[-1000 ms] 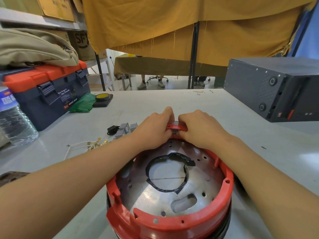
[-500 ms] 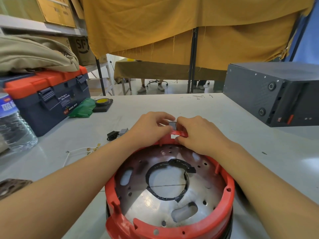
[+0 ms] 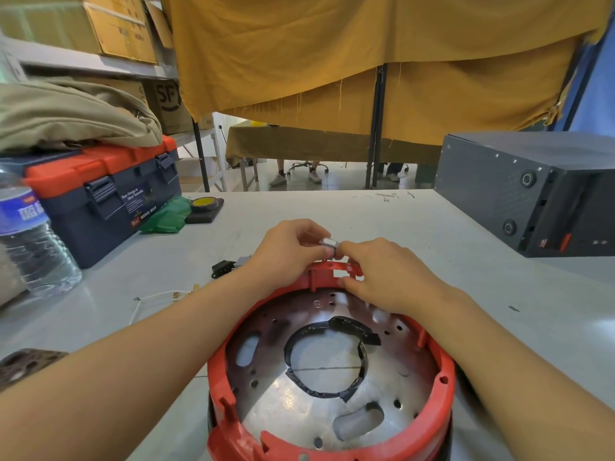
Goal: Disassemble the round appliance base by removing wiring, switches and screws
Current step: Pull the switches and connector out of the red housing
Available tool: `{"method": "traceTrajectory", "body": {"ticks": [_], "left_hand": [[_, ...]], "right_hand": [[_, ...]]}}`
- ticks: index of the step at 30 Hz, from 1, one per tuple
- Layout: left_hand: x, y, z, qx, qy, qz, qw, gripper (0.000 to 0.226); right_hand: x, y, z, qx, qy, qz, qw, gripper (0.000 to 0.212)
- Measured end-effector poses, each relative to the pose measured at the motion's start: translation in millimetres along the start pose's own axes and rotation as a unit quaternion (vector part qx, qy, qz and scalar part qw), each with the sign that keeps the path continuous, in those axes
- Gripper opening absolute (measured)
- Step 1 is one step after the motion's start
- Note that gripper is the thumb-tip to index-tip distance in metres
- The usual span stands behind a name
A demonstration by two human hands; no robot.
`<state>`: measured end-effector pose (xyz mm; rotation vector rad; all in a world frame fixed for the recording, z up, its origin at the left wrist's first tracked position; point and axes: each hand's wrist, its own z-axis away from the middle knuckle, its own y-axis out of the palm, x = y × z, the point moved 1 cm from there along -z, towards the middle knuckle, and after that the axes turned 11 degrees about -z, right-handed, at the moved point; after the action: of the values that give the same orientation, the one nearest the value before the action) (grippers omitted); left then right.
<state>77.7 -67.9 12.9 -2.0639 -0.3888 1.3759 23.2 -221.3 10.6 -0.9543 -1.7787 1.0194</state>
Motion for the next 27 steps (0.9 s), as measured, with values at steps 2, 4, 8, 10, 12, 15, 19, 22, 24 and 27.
{"method": "traceTrajectory", "body": {"ticks": [2,4,8,10,12,15,19,22,24,27], "left_hand": [[-1,-4,1,-0.013,0.001,0.026,1.000,0.018],[-1,-13,1,-0.023,0.001,0.046,0.999,0.018],[9,-46,0,-0.031,-0.011,-0.033,0.999,0.021],[18,-62,0,-0.003,-0.007,-0.118,0.993,0.024],[27,-71,0,0.028,0.009,-0.208,0.978,0.028],[37,-72,1,0.063,0.020,-0.286,0.956,0.034],[48,-60,2,0.093,0.047,-0.332,0.938,0.034],[56,-54,3,0.097,0.067,-0.370,0.922,0.023],[60,-53,3,0.097,0.065,-0.388,0.914,0.022],[64,-53,4,0.099,0.064,-0.401,0.908,0.021]], "right_hand": [[0,0,0,0.008,0.006,-0.002,1.000,0.028],[0,0,1,0.013,0.010,-0.001,1.000,0.023],[0,-2,1,0.013,0.011,-0.013,1.000,0.025],[0,-3,1,0.014,0.010,-0.016,1.000,0.026],[0,-3,2,0.017,0.013,-0.016,1.000,0.026],[0,-3,2,0.021,0.015,-0.011,1.000,0.024],[1,-4,2,0.025,0.019,-0.006,1.000,0.024],[2,-4,2,0.025,0.019,-0.005,0.999,0.025],[2,-4,2,0.026,0.020,-0.002,0.999,0.024],[2,-4,3,0.030,0.022,-0.002,0.999,0.023]]}}
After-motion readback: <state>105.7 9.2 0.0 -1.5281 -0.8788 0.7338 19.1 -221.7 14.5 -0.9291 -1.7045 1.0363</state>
